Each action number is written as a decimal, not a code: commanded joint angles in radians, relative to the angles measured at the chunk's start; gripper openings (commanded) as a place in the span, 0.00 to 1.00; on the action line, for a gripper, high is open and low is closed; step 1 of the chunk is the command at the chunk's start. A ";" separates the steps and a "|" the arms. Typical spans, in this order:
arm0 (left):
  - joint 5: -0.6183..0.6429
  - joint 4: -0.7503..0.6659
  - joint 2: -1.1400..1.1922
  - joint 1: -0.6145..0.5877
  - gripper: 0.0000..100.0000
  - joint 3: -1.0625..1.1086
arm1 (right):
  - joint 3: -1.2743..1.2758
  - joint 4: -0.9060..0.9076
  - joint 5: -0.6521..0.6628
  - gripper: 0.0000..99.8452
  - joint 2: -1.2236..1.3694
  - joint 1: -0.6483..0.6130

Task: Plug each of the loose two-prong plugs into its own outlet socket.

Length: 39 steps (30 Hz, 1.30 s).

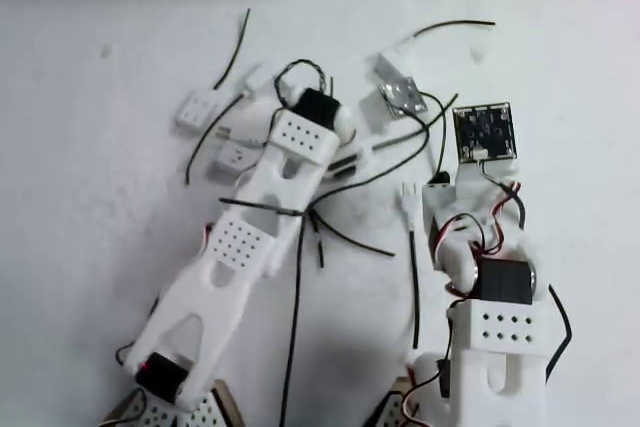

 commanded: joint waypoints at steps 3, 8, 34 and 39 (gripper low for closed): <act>-0.006 0.089 -0.071 0.007 0.02 -0.035 | -0.008 -0.018 0.014 0.11 -0.008 -0.005; 0.118 0.095 -0.177 0.007 0.02 -0.029 | -0.008 -0.013 0.014 0.11 -0.008 -0.005; 0.207 -0.017 -1.471 -0.203 0.02 1.468 | -0.008 -0.012 0.014 0.11 -0.008 -0.004; 0.210 -0.155 -1.748 -0.197 0.02 1.861 | -0.006 -0.012 0.014 0.11 -0.008 -0.004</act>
